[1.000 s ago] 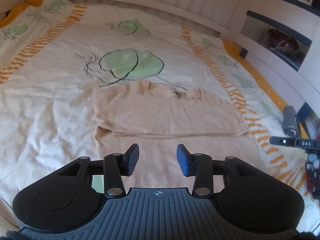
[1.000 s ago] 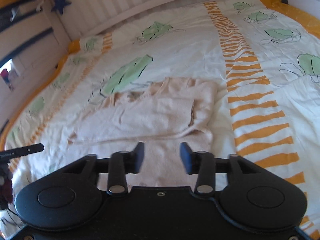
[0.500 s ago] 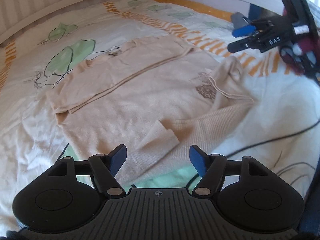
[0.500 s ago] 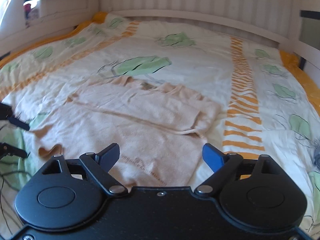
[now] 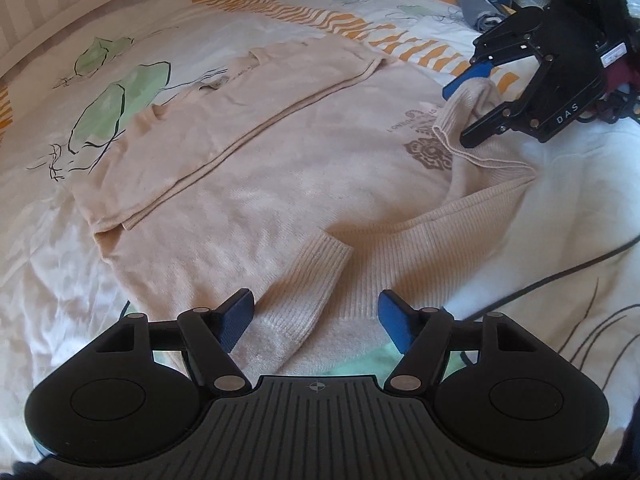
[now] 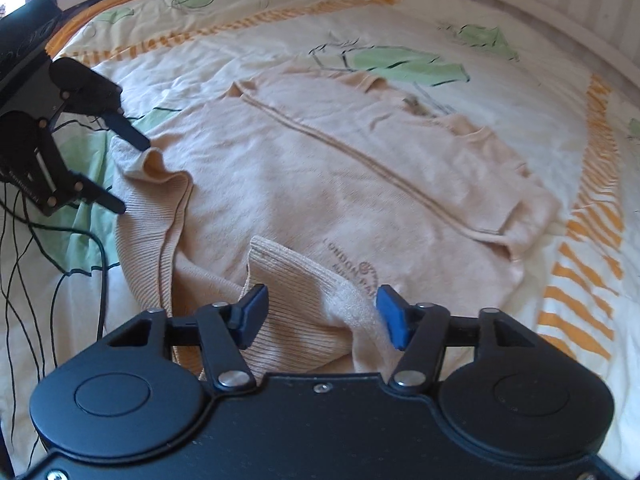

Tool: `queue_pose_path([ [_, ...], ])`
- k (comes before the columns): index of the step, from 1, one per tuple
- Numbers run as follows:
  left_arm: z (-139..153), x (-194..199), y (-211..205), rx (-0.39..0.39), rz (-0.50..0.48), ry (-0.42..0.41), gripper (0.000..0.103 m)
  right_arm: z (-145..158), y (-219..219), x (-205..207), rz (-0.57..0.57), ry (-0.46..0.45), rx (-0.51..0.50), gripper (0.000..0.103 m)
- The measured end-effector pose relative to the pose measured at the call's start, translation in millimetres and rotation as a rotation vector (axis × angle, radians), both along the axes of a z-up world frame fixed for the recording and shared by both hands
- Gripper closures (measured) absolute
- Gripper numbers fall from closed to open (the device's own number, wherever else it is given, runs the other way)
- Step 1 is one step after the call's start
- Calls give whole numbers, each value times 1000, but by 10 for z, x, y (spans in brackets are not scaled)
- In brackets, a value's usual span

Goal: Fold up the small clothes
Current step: 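Grasp a sleeve cuff with the right tool and lift it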

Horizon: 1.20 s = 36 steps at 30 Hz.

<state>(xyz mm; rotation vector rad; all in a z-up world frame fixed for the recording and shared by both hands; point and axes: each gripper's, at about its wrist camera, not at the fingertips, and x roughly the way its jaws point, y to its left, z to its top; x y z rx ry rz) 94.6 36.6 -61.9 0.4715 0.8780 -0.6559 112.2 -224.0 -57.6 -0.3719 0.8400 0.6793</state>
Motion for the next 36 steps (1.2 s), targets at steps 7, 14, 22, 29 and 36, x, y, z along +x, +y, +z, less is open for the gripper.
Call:
queue_pose_path([
  [7,-5,164,35,-31,41,10,36,-41,26,36,33,32,1,40],
  [14,-40,172,8,-48,-16,37,73,-65,21,68,42,71,19,61],
  [22,137,107,141,-145,48,-73,98,60,-149,89,-23,61,127,93],
  [29,373,315,428,-260,245,-162,98,295,-566,272,-228,-59,250,94],
  [36,471,578,571,-321,354,-224,98,377,-720,516,-329,-148,267,94],
])
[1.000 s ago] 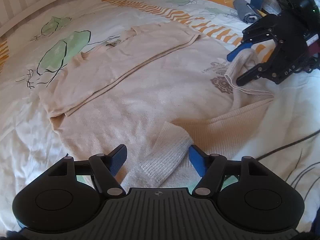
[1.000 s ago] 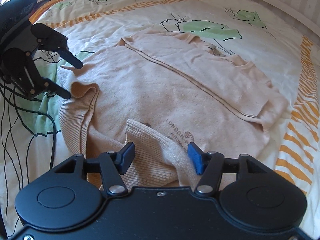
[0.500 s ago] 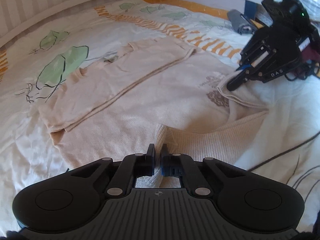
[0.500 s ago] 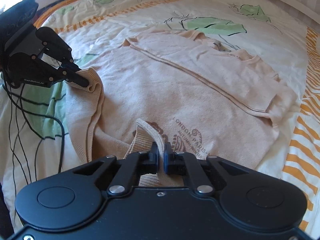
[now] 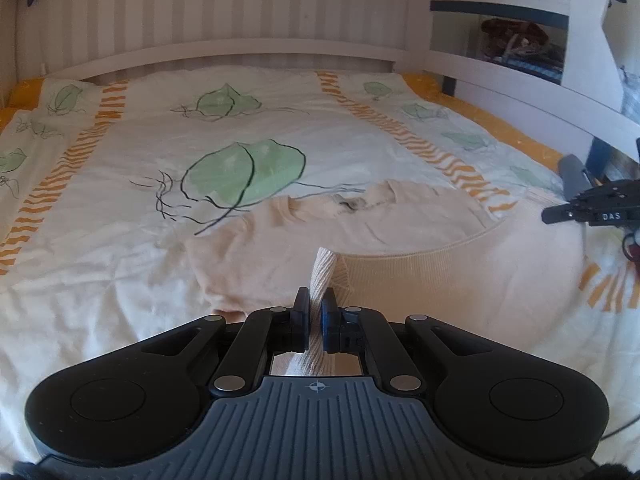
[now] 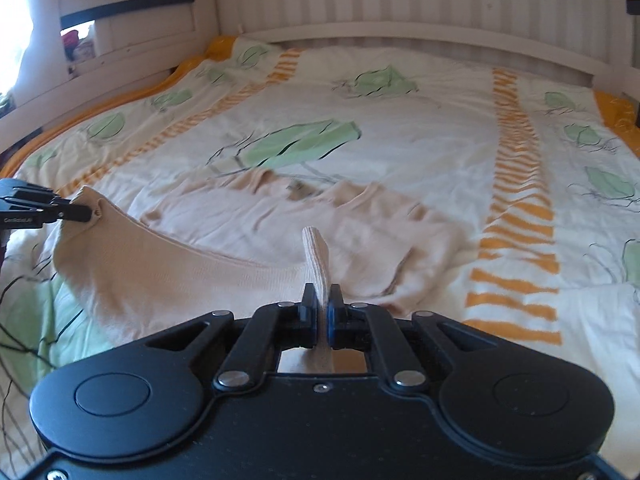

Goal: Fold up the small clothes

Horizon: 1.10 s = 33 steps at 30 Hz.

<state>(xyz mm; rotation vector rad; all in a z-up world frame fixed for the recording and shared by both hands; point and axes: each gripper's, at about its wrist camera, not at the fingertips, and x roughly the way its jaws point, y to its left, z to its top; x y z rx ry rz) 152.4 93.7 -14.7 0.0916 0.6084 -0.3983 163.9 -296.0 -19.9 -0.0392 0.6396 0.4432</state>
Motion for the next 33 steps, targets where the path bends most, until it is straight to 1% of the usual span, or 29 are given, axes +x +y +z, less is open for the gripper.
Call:
queue_pose_path([
  [3,76,133,35,-17,29,-36,98,37,-6,146,-25,-29,6,94],
  [7,202,410,36,-2,33,-81,98,66,-7,430,-58,-56,2,94],
  [10,244,715,32,1,40,-102,98,33,-1,741,-80,-61,-2,94],
  [13,189,1071,12,3,63,-107,98,-78,20,1105,-107,-43,-12,94],
  [17,-40,1558,24,-4,111,-48,98,-339,60,1508,-129,10,-42,94],
  [20,-280,1773,-17,47,134,-3,98,-567,75,1695,-139,62,-60,94],
  [22,-425,1857,-28,84,139,25,98,-686,108,1756,-141,85,-86,94],
  [24,-537,1930,7,98,161,61,97,-779,110,1770,-144,93,-96,94],
  [25,-588,1955,29,103,182,77,95,-800,101,1761,-152,91,-91,93],
  [27,-678,2018,103,129,251,112,95,-813,75,1741,-174,95,-76,93],
  [29,-781,2077,193,139,307,165,95,-818,58,1752,-203,96,-77,92],
  [30,-815,2076,248,133,329,181,95,-816,41,1770,-218,99,-74,88],
  [31,-801,2046,290,117,340,173,95,-804,24,1767,-234,100,-68,83],
  [32,-771,2006,319,110,355,170,86,-781,13,1769,-256,96,-70,70],
  [33,-727,1952,340,108,372,168,78,-747,-2,1751,-276,87,-76,55],
])
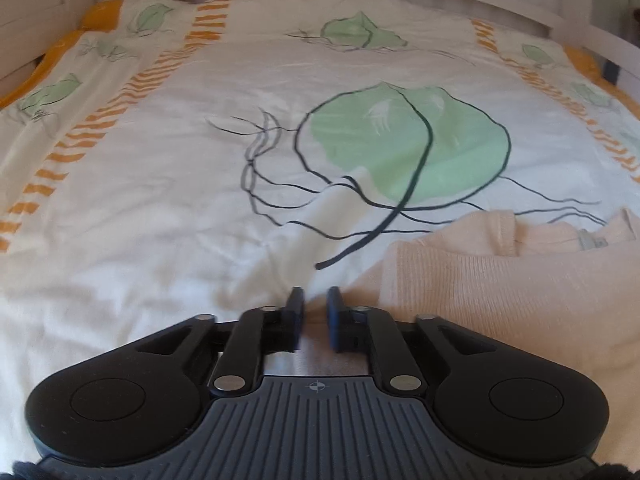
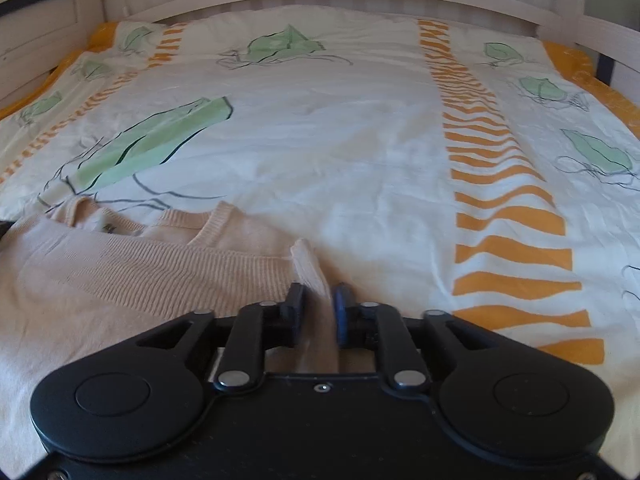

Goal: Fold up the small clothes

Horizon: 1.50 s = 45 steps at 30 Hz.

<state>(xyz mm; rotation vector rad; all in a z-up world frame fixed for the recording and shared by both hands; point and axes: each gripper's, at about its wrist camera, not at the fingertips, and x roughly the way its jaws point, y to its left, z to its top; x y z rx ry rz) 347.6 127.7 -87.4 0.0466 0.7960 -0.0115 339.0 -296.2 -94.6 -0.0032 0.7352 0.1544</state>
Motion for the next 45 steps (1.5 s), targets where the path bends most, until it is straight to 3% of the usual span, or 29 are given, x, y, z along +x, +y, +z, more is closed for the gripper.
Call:
queue_pose_path([
  [1,51,-64,20,-7,10,-4,61,42,-26,-28,-23,-14,-10,51],
  [2,110,-139,41,-27,9,-11,54,88,-58,-73,-41,-29,-9,46],
  [4,220,-314,88,-71,2,-12,46,187,-138,-183,-70,-49,15,40],
  [5,275,-414,94,-93,-4,-10,36,241,-182,-258,-83,-52,33,35],
  [8,399,-752,58,-143,-48,-17,21,347,-222,-494,-78,-33,67,32],
  [15,267,-1322,-214,-174,-158,43,12,231,-62,-1070,-16,65,43,27],
  [19,98,-1408,-167,-179,-117,97,11,64,-178,-1239,-94,132,60,26],
  [21,-1,-1439,-69,-201,-70,113,11,-5,-252,-1303,-125,144,78,18],
  [24,-84,-1483,45,-246,-49,77,9,-47,-295,-1370,-130,121,93,15],
  [27,-123,-1471,61,-288,-57,53,1,-78,-277,-1385,-118,113,92,7],
  [29,-165,-1479,42,-275,-63,25,1,-112,-248,-1400,-101,106,86,1],
  [34,-199,-1509,-63,-218,-70,-10,0,-153,-230,-1446,-99,77,83,1],
  [45,-245,-1579,-65,-221,-59,-52,0,-197,-182,-1510,-108,28,65,0],
])
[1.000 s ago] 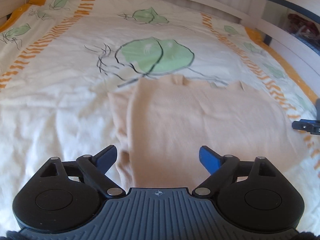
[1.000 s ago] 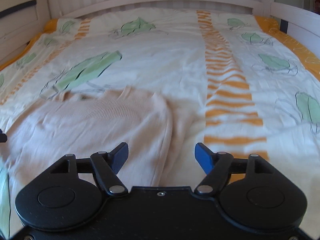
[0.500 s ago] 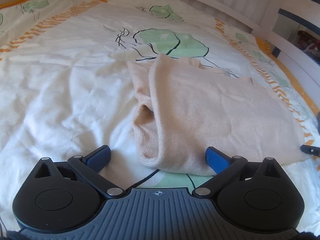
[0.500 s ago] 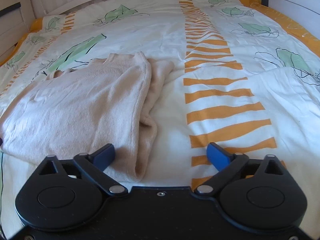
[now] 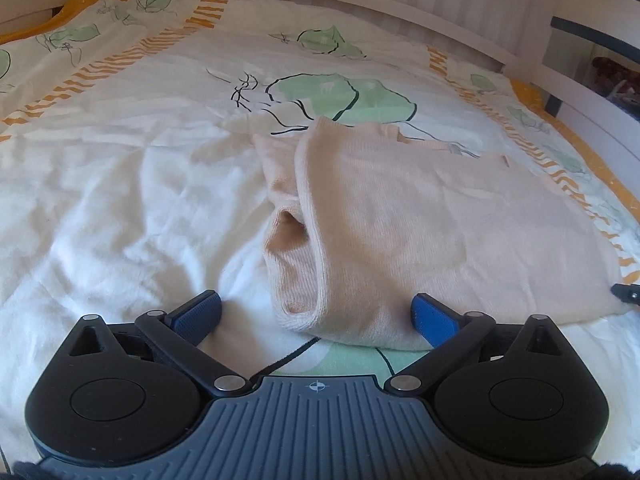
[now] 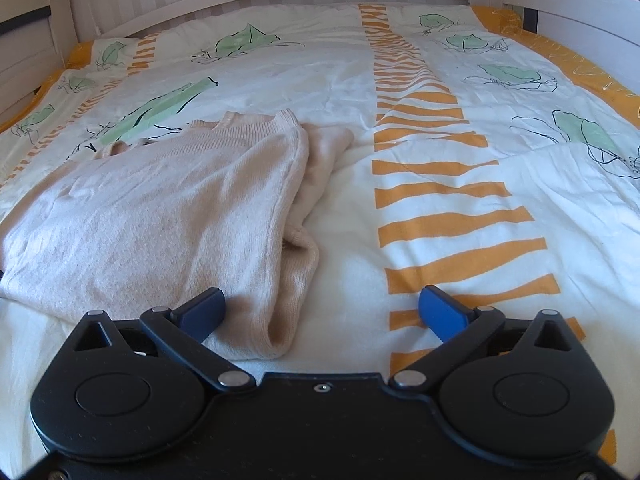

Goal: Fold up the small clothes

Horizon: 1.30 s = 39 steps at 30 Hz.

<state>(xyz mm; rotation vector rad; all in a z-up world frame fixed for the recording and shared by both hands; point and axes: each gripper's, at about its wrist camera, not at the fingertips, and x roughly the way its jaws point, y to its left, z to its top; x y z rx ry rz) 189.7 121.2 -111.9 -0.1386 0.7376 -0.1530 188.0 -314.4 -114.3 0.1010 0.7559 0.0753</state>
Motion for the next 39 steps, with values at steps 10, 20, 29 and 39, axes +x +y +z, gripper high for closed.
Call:
queue_pose_path([
  [10,6,4,-9,12,0,3,0,9,-64,-8,-8,-11,43,0],
  [20,370,-26,89,-84,147,-34,1,37,-528,-27,-130,-38,422,0],
  [29,758,274,-537,-61,44,-52,1,71,-540,60,-121,-39,456,0],
  [39,430,667,-1301,32,-30,16,1,84,-547,73,-129,-52,440,0],
])
